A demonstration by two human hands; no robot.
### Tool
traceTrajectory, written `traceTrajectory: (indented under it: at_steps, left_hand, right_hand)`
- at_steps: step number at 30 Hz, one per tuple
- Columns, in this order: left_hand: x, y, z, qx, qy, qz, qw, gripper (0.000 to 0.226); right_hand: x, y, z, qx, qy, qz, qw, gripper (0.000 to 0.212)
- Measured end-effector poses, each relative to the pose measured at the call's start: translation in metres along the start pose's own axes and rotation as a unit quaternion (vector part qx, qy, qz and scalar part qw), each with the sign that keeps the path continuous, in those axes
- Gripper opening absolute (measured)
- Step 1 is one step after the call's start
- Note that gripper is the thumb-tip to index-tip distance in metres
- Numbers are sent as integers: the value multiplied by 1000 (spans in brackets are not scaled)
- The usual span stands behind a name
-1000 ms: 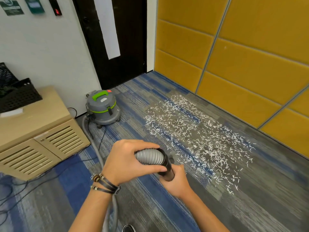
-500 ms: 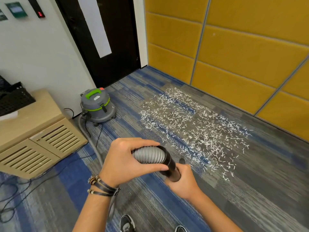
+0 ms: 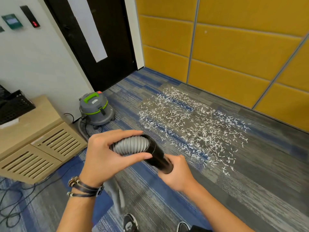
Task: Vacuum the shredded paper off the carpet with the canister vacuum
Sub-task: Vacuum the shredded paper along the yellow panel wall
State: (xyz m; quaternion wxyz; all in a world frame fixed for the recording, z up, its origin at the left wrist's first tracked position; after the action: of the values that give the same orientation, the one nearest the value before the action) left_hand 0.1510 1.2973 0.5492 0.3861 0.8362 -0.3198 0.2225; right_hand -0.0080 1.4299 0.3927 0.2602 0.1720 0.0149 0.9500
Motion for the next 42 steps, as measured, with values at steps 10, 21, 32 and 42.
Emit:
traceTrajectory:
  at_steps: [10,21,32,42]
  left_hand:
    - [-37,-8,9,45,-18,44,998,49]
    - [-51,-8,-7,40,-26,22,999,50]
    - [-60,-6,-20,29,-54,60,996,55]
    - [-79,-8,-34,30,-23,45,998,51]
  right_hand:
    - [15,8,-30,-34,-15,48,998,29]
    - [36,-17,-35,-42,-16,-13,999,28]
    - [42,-40,-40,-23,-12,-12,1000,24]
    - [69,-27,-51,-20,-31,-10,999,22]
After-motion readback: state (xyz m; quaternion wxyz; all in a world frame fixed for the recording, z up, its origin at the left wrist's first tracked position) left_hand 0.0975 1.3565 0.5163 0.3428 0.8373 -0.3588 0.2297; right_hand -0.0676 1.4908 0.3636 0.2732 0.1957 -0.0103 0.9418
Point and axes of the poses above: each hand's wrist, its own y-axis towards the middle knuckle, its own x-axis out of the back of the hand, z = x × y, the point moved 2 cm from there along y, towards the middle knuckle, and after that the axes turned 5 degrees about y, right-handed, at the moved point
